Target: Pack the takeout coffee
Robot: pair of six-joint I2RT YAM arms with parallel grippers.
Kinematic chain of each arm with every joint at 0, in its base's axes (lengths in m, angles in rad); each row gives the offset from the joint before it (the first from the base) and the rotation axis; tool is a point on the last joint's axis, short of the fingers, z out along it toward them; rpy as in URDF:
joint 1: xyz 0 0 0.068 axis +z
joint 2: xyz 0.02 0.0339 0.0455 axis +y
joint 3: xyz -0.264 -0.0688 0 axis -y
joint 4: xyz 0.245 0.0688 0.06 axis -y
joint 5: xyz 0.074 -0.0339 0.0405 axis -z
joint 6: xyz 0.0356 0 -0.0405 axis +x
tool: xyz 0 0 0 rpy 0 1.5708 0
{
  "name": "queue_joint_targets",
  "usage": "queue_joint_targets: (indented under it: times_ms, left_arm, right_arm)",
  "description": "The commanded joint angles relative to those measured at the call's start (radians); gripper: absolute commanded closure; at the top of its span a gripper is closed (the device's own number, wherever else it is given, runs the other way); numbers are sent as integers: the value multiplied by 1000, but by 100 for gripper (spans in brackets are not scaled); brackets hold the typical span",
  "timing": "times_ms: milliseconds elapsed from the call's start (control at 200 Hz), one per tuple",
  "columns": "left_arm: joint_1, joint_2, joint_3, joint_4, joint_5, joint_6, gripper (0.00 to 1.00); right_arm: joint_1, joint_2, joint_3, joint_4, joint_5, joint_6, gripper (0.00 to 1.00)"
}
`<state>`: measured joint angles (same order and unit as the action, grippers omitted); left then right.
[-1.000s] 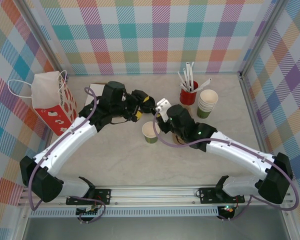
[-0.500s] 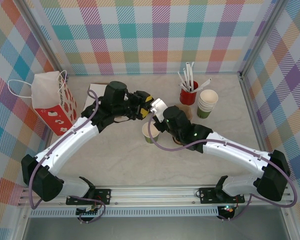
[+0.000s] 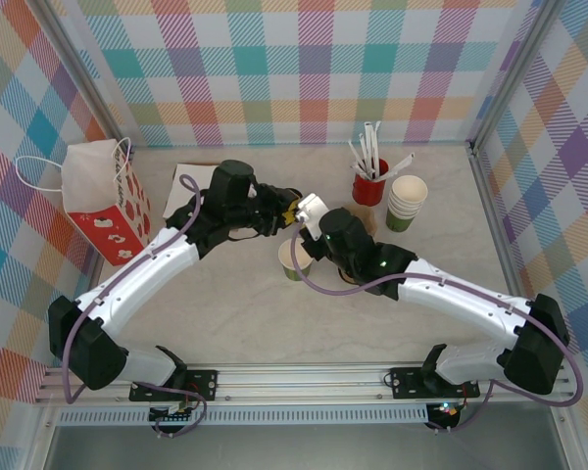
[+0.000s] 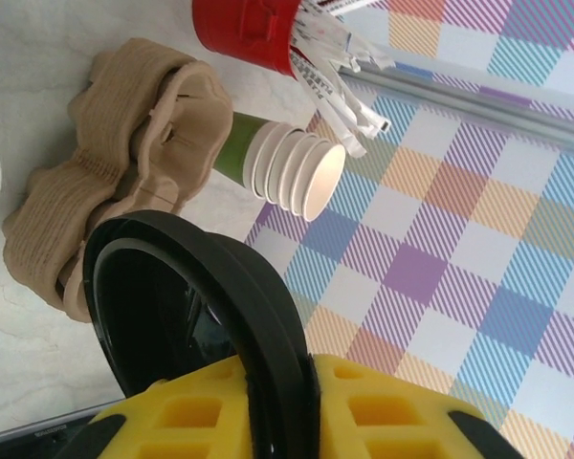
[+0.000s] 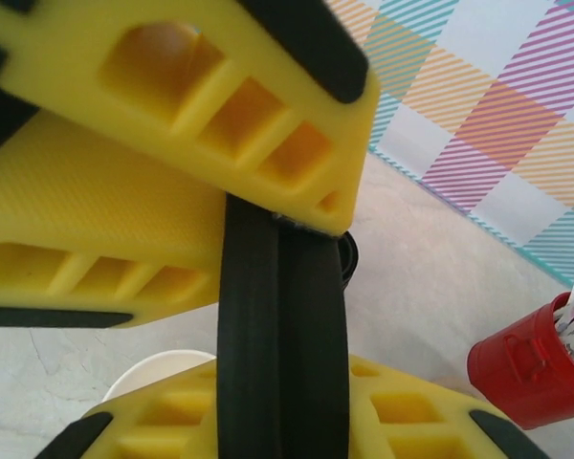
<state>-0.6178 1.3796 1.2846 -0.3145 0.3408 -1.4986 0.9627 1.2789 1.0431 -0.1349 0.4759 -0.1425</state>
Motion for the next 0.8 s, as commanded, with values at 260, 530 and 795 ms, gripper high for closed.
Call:
queue_joint_targets:
  times_ms: [260, 530, 795]
  left_arm:
    - [-2, -16, 29, 68, 15, 394, 92]
    - [15, -39, 91, -26, 170, 726, 94]
    - [15, -59, 105, -48, 370, 936, 95]
  right_arm:
    - [-69, -204, -64, -196, -317, 161, 28]
    - [-329, -427, -218, -113, -766, 86, 0]
    - [-412, -443, -277, 67, -935, -88, 0]
